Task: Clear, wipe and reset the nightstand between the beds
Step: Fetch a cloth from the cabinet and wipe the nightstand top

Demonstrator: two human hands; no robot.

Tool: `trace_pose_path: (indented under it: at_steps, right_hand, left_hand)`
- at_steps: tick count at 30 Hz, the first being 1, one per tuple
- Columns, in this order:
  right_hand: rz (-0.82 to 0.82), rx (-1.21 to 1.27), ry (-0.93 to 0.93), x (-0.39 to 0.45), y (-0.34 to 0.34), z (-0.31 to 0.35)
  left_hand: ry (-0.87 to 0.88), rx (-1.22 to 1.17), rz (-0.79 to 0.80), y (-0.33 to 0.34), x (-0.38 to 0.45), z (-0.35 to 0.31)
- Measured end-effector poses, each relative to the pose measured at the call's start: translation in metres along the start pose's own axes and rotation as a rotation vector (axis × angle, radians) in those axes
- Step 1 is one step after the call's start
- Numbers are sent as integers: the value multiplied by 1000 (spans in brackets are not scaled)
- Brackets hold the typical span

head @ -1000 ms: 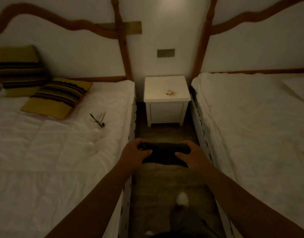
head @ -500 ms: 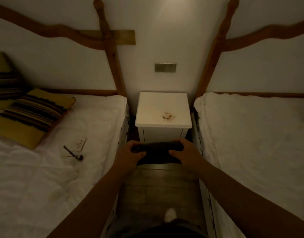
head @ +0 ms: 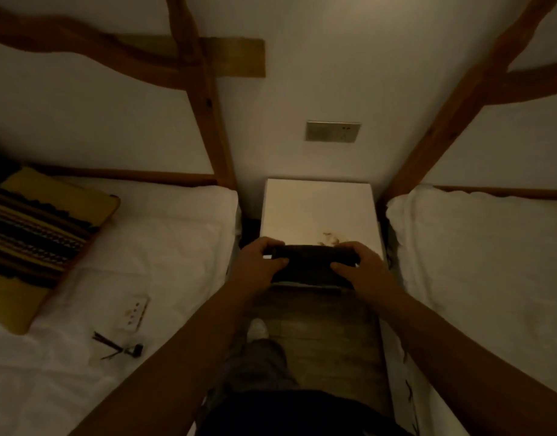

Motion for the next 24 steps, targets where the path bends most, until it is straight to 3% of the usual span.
trace_pose_path:
  at_steps: [9, 14, 18, 24]
  right_hand:
    - [-40, 111, 108, 171, 31, -3]
    - [-32, 123, 188, 267, 52, -57]
    - [-45, 50, 141, 349, 68, -112]
    - [-157, 79, 114, 442, 68, -170]
  left_hand:
    - [-65, 107, 45, -62, 171, 24]
    - [-91, 121, 26, -59, 264, 78]
    - [-99, 123, -26, -42, 346, 141]
    - [-18, 52, -117, -29, 442, 177]
Point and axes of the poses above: each hand's wrist, its own x-axis towards the middle knuckle, its own y-axis out of the palm, z = x × y, the point moved 10 cm from there along x, towards the middle knuckle, and after that the axes turned 7 degrees about z, right-handed, at the moved point
